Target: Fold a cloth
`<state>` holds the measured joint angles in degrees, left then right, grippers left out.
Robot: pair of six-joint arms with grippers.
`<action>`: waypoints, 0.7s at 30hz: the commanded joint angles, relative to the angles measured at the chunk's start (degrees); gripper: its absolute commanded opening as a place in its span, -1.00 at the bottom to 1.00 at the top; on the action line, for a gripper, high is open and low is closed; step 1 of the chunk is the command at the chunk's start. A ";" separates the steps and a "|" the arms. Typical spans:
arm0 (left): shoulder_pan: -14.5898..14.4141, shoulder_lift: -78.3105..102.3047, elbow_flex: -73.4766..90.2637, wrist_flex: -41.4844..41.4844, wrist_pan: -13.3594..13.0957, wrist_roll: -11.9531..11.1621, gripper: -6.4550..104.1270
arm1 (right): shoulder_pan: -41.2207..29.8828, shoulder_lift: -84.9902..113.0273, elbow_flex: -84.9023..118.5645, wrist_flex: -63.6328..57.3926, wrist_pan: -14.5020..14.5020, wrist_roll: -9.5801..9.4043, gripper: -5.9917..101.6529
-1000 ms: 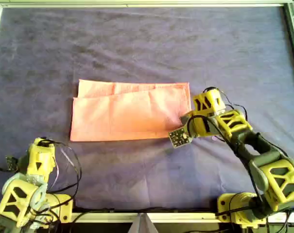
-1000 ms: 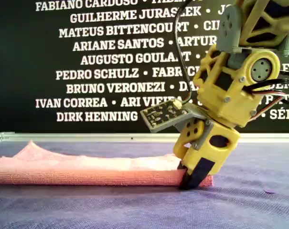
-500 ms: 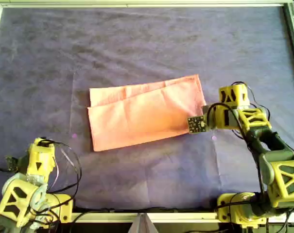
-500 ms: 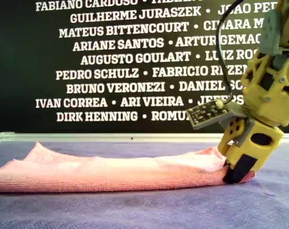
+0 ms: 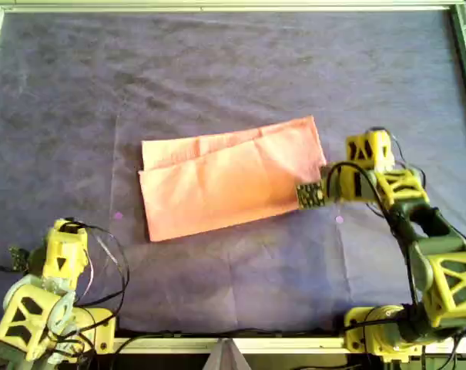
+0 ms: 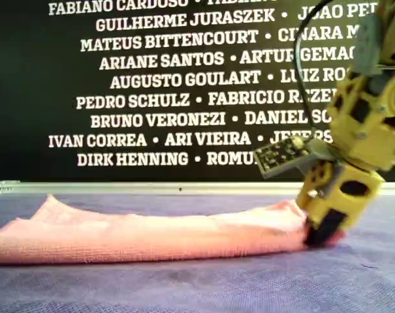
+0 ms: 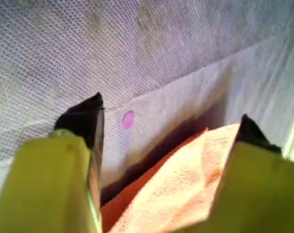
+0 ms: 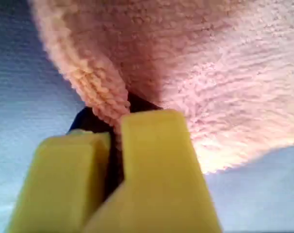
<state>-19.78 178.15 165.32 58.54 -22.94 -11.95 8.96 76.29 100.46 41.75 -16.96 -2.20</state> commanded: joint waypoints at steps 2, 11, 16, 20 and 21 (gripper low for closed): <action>0.44 0.18 -0.70 -1.41 0.35 6.33 0.76 | 6.15 3.96 -10.28 -3.25 -0.62 -0.09 -0.91; 0.53 0.26 -0.70 -1.49 0.35 10.28 0.24 | 20.39 3.16 -22.24 -3.25 0.35 -0.09 -0.92; 0.53 0.44 -0.79 -3.52 0.35 9.23 -0.35 | 27.51 2.72 -26.10 -3.25 0.35 -0.09 -0.92; 0.53 0.44 -0.70 -11.69 0.35 9.05 -0.77 | 33.22 -1.49 -30.94 -3.25 0.35 -0.09 -0.92; 0.53 0.35 -0.70 -13.71 0.35 9.05 -0.88 | 34.54 -3.08 -32.52 -3.25 0.44 -0.09 -0.92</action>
<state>-19.78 177.98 165.32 50.27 -22.76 -2.64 40.52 73.83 74.53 41.75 -16.88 -2.64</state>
